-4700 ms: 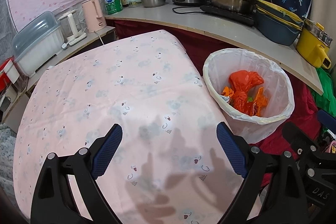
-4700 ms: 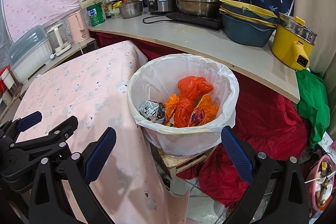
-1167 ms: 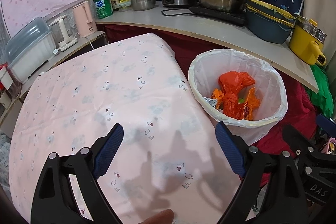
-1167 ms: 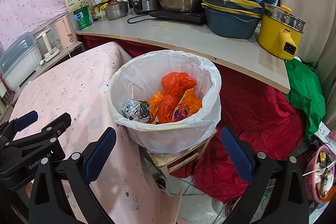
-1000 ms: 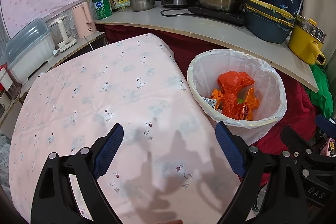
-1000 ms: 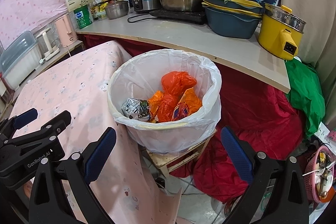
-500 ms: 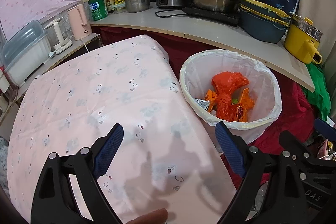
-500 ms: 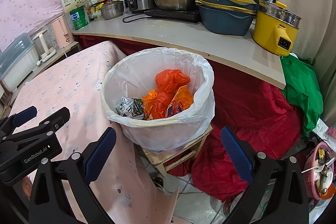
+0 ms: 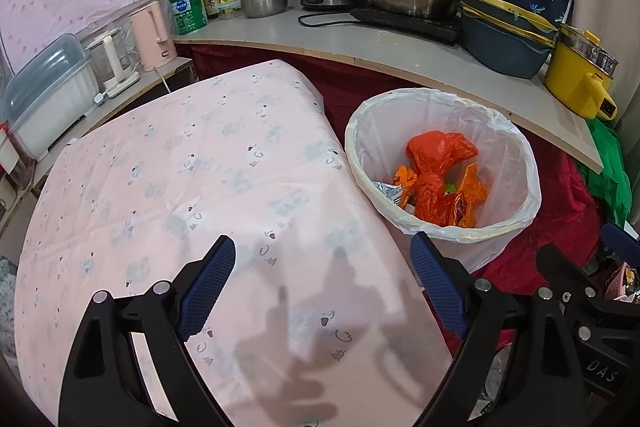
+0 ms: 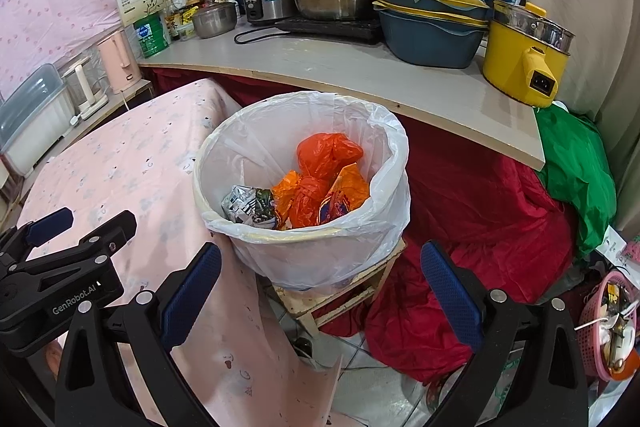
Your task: Collect trash
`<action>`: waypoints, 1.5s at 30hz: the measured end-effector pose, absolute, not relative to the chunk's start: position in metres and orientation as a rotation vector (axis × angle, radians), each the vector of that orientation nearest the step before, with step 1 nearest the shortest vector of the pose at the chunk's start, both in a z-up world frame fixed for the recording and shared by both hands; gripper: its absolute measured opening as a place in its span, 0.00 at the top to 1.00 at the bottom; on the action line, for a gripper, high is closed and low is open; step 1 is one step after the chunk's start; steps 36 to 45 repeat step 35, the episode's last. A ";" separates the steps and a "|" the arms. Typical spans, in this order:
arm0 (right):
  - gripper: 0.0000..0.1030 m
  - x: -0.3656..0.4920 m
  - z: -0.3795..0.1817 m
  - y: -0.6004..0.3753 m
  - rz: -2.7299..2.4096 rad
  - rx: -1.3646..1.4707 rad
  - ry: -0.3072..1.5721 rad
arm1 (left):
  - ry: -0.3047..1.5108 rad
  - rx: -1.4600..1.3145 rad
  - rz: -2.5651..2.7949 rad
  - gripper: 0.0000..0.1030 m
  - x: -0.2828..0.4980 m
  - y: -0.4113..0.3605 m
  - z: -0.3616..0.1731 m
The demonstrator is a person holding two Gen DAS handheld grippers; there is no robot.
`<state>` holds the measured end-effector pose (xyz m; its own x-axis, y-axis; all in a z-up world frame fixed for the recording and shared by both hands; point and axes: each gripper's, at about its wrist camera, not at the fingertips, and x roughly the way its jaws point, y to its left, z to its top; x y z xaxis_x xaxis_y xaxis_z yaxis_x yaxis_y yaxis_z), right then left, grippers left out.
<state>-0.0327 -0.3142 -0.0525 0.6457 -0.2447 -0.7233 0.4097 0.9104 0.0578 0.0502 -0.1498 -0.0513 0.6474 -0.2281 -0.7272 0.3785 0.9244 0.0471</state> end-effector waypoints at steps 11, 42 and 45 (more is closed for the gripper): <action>0.06 -0.031 -0.052 -0.313 -0.375 0.225 0.784 | 0.787 0.207 -0.342 0.18 0.050 -0.149 -0.051; 0.06 -0.029 -0.052 -0.316 -0.374 0.229 0.781 | 0.819 0.214 -0.350 0.18 0.052 -0.155 -0.055; 0.06 -0.029 -0.052 -0.316 -0.374 0.229 0.781 | 0.819 0.214 -0.350 0.18 0.052 -0.155 -0.055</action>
